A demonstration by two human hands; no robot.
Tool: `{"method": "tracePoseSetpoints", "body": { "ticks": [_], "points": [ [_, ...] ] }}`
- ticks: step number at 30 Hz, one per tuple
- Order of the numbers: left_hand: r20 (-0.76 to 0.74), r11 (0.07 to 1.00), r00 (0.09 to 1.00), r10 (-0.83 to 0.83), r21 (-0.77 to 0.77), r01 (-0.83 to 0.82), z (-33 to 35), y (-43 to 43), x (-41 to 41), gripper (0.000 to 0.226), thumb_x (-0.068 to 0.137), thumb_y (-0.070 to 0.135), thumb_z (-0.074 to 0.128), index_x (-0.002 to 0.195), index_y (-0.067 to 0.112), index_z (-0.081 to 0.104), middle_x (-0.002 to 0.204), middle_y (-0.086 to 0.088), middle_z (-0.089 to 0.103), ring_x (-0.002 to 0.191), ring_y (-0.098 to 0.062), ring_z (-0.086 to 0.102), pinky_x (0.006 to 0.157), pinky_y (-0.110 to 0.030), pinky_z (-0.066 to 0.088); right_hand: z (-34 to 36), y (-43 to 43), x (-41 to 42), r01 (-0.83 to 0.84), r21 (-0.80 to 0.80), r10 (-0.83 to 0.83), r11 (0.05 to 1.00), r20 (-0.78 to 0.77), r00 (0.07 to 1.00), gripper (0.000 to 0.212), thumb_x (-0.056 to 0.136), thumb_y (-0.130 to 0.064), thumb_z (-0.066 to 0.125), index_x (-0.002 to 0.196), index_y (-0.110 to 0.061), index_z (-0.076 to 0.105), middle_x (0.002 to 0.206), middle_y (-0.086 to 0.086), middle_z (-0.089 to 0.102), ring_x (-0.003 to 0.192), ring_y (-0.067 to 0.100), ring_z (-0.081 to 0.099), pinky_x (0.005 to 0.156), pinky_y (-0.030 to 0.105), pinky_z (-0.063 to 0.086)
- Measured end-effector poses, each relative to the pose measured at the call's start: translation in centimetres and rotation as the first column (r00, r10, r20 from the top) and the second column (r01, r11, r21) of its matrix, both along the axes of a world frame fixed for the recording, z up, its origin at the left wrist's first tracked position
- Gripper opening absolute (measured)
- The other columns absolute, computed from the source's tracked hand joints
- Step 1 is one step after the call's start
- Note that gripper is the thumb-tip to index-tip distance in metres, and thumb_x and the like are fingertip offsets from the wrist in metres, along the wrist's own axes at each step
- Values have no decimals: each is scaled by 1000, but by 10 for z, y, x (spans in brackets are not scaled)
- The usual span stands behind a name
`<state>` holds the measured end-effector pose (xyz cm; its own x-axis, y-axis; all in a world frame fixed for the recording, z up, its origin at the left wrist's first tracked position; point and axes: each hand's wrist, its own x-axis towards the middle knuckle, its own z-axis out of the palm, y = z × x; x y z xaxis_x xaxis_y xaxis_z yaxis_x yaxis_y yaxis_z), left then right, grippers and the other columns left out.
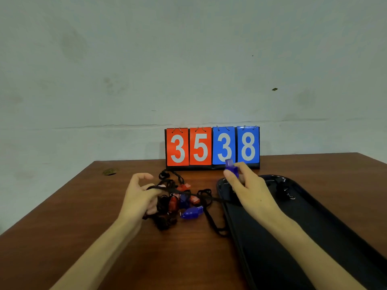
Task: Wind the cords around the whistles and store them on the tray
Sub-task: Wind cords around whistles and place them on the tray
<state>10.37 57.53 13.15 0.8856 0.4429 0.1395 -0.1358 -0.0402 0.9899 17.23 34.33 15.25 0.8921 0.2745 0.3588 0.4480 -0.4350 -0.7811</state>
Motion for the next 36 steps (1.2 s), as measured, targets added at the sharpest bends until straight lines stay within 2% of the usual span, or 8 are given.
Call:
{"method": "tracePoseSetpoints", "body": {
  "ticks": [4, 7, 11, 20, 24, 27, 31, 36],
  "points": [
    [-12, 925, 947, -321, -220, 310, 3, 21, -3, 24, 74, -3, 65, 91, 7, 50, 51, -3, 37, 31, -8, 26, 32, -16, 20, -2, -12, 3, 153, -415, -74, 897, 200, 977, 42, 93, -50, 39, 125, -23, 40, 84, -12, 50, 72, 2, 52, 57, 14, 37],
    [-137, 887, 882, -450, -179, 425, 6, 27, -5, 17, 77, 12, 66, 81, 6, 51, 62, -9, 47, 36, -9, 28, 35, -17, 20, 2, -21, 9, 300, -505, -150, 810, 317, 936, 45, 93, -54, 35, 125, -23, 41, 85, -9, 52, 73, 6, 53, 61, 20, 43],
    [-357, 944, 914, -193, 187, 273, -5, 27, 0, 20, 92, 17, 54, 74, 6, 51, 55, -4, 43, 39, -10, 26, 40, -20, 18, 7, -31, 12, 501, -282, -403, 818, 341, 849, 41, 94, -51, 34, 110, -16, 48, 79, 0, 60, 66, 16, 57, 54, 27, 41],
    [-195, 996, 979, 57, -52, -68, -22, 25, 4, 16, 90, -2, 53, 105, 5, 52, 86, -15, 58, 65, -20, 53, 56, -30, 47, 3, -36, 16, 512, -86, -479, 855, 249, 842, 37, 94, -46, 40, 107, -13, 51, 86, -1, 56, 68, 13, 51, 48, 22, 31],
    [-174, 986, 982, 67, 159, -39, -21, 17, 4, 19, 94, 2, 47, 103, 10, 61, 101, -9, 63, 88, -20, 59, 76, -28, 48, 6, -41, 16, 516, 44, -513, 856, 201, 834, 35, 95, -44, 40, 102, -12, 51, 84, 1, 56, 63, 9, 48, 49, 21, 31],
    [-5, 932, 990, -138, -338, 128, -9, 18, 4, 25, 97, 1, 37, 110, 8, 58, 110, -15, 56, 95, -23, 59, 86, -39, 52, 7, -46, 18, 532, 52, -531, 845, 190, 826, 39, 95, -44, 40, 109, -10, 51, 90, 2, 56, 72, 13, 50, 50, 21, 29],
    [101, 612, 984, -149, -772, 172, -7, 33, 0, 46, 83, -9, 44, 124, 10, 51, 111, -14, 53, 63, -9, 62, 52, -18, 55, 3, -45, 18, 551, -28, -535, 834, 204, 820, 40, 96, -44, 39, 111, -10, 51, 85, 1, 54, 65, 11, 44, 48, 22, 26],
    [-83, 941, 991, -109, -331, 76, -11, 25, 5, 36, 86, -12, 45, 114, 10, 51, 74, -9, 51, 59, -14, 47, 53, -27, 46, 2, -48, 21, 555, -25, -542, 832, 183, 820, 41, 95, -44, 39, 113, -9, 51, 86, 1, 55, 72, 14, 50, 48, 20, 28]
  ]
}}
